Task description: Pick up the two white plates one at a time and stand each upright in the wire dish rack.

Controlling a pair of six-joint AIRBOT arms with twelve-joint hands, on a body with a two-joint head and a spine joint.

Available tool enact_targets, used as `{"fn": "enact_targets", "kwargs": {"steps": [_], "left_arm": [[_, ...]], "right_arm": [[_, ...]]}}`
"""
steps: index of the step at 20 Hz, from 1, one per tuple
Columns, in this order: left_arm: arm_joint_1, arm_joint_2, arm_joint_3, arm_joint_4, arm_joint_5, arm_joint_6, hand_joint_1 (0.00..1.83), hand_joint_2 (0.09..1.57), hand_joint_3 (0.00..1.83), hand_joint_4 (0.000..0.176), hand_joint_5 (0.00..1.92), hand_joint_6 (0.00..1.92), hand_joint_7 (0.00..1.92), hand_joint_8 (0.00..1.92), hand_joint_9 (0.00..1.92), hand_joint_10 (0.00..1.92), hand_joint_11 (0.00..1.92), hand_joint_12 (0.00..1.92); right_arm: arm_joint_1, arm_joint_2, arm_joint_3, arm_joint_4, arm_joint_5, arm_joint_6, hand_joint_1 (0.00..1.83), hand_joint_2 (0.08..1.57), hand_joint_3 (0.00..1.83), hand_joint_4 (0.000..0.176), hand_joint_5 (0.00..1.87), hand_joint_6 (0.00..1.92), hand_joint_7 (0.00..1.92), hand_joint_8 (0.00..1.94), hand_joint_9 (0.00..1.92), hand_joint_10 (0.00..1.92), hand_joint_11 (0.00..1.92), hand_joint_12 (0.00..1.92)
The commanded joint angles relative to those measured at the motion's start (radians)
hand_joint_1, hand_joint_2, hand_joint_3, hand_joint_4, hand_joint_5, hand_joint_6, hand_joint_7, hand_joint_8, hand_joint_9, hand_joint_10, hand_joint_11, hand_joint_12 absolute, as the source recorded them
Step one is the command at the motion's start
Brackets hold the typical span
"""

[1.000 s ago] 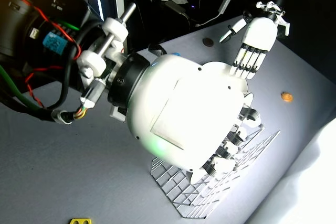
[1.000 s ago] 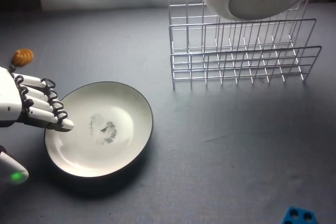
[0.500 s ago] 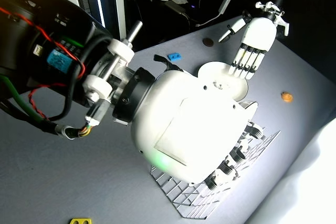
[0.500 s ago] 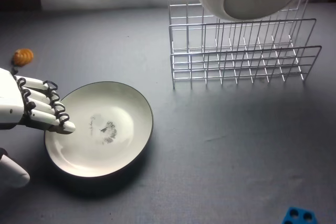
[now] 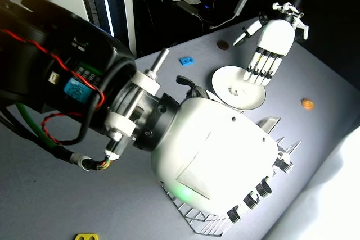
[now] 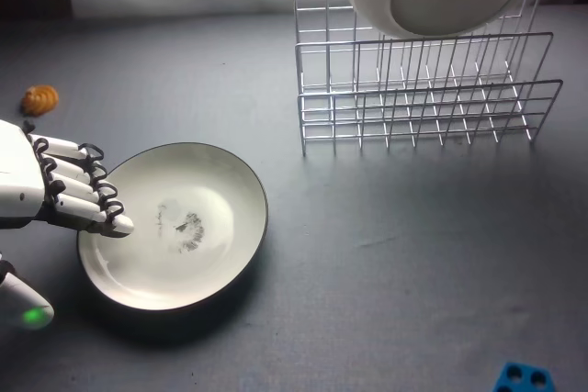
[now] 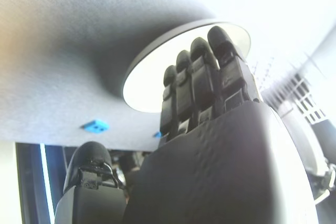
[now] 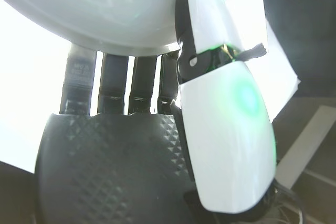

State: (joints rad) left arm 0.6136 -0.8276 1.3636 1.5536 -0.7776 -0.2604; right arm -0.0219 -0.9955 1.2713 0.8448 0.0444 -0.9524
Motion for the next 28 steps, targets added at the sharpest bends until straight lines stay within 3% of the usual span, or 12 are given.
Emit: {"fn": "enact_targets", "kwargs": {"steps": [1,3,4,5,6,14,21,22,23,25,27,28], "left_arm": [[-0.01,0.001,0.001,-0.046,-0.022,-0.002,0.0,1.11,0.0,0.0,0.2,0.0,0.24,0.0,0.22,0.0,0.0,0.56],[-0.014,0.0,0.001,-0.042,-0.022,-0.003,0.0,1.11,0.0,0.0,0.2,0.0,0.24,0.0,0.21,0.0,0.0,0.53],[-0.015,0.0,0.0,-0.041,-0.022,-0.004,0.0,1.11,0.0,0.0,0.2,0.0,0.24,0.0,0.21,0.0,0.0,0.53],[-0.015,0.0,0.001,-0.041,-0.022,-0.004,0.0,1.11,0.0,0.0,0.19,0.0,0.24,0.0,0.22,0.0,0.0,0.55],[-0.015,0.0,0.001,-0.041,-0.022,-0.004,0.0,1.11,0.0,0.0,0.19,0.0,0.24,0.0,0.21,0.0,0.0,0.55],[-0.016,-0.001,0.001,-0.04,-0.022,-0.004,0.0,1.1,0.0,0.0,0.21,0.0,0.25,0.0,0.23,0.01,0.0,0.6],[-0.017,-0.003,0.003,-0.04,-0.021,-0.005,0.0,1.1,0.0,0.0,0.22,0.01,0.26,0.01,0.24,0.01,0.0,0.6],[-0.017,-0.003,0.003,-0.038,-0.021,-0.005,0.0,1.1,0.0,0.0,0.19,0.01,0.23,0.01,0.21,0.01,0.0,0.51],[-0.017,-0.004,0.003,-0.036,-0.02,-0.005,0.0,1.1,0.0,0.0,0.18,0.0,0.22,0.0,0.19,0.0,0.0,0.48],[-0.016,-0.005,0.003,-0.032,-0.018,-0.005,0.0,1.1,0.0,0.0,0.19,0.0,0.22,0.0,0.2,0.0,0.0,0.53],[-0.016,-0.007,0.006,-0.029,-0.016,-0.005,0.0,1.1,0.0,0.0,0.18,0.0,0.2,0.0,0.18,0.0,0.0,0.48],[-0.017,-0.008,0.007,-0.028,-0.016,-0.005,0.0,1.1,0.0,0.0,0.19,0.01,0.21,0.01,0.19,0.01,0.0,0.51]], "right_arm": [[0.017,0.007,0.007,0.023,0.105,0.019,1.23,1.15,0.0,0.0,0.87,1.14,0.95,1.08,0.89,0.98,0.65,1.4],[0.007,0.003,0.016,0.049,0.1,0.019,1.21,1.15,0.0,0.003,0.87,1.13,0.97,1.06,0.95,0.78,0.67,1.39],[0.002,0.0,0.022,0.052,0.096,0.019,1.21,1.15,0.0,0.003,0.87,1.13,0.97,1.06,0.95,0.78,0.67,1.39],[-0.003,-0.002,0.025,0.052,0.089,0.019,1.34,1.13,0.0,0.0,0.86,1.12,0.98,1.02,0.91,1.11,0.67,1.39],[-0.008,-0.003,0.026,0.052,0.088,0.02,1.36,1.13,0.0,0.0,0.85,1.13,0.97,1.02,0.89,1.2,0.66,1.4],[-0.04,-0.013,0.033,0.052,0.092,0.022,1.36,1.16,0.0,0.0,0.8,1.21,0.92,1.08,0.84,1.3,0.63,1.42],[-0.065,-0.031,0.047,0.033,0.112,0.02,1.36,1.14,0.0,0.0,0.84,1.16,0.95,1.03,0.86,1.26,0.65,1.4],[-0.068,-0.031,0.047,0.03,0.119,0.02,1.36,1.14,0.0,0.0,0.83,1.18,0.94,1.04,0.86,1.26,0.64,1.41],[-0.074,-0.032,0.048,0.028,0.128,0.02,1.37,1.14,0.0,0.0,0.86,1.14,0.96,1.02,0.88,1.24,0.65,1.41],[-0.085,-0.036,0.053,0.028,0.135,0.02,1.21,1.16,0.0,0.0,0.85,1.17,0.96,1.08,0.93,0.85,0.65,1.41],[-0.091,-0.041,0.058,0.028,0.134,0.02,1.2,1.15,0.0,0.005,0.86,1.15,0.97,1.07,0.94,0.78,0.65,1.4],[-0.094,-0.043,0.06,0.028,0.134,0.02,1.34,1.13,0.0,0.0,0.86,1.13,0.97,1.02,0.91,1.12,0.66,1.4]]}}
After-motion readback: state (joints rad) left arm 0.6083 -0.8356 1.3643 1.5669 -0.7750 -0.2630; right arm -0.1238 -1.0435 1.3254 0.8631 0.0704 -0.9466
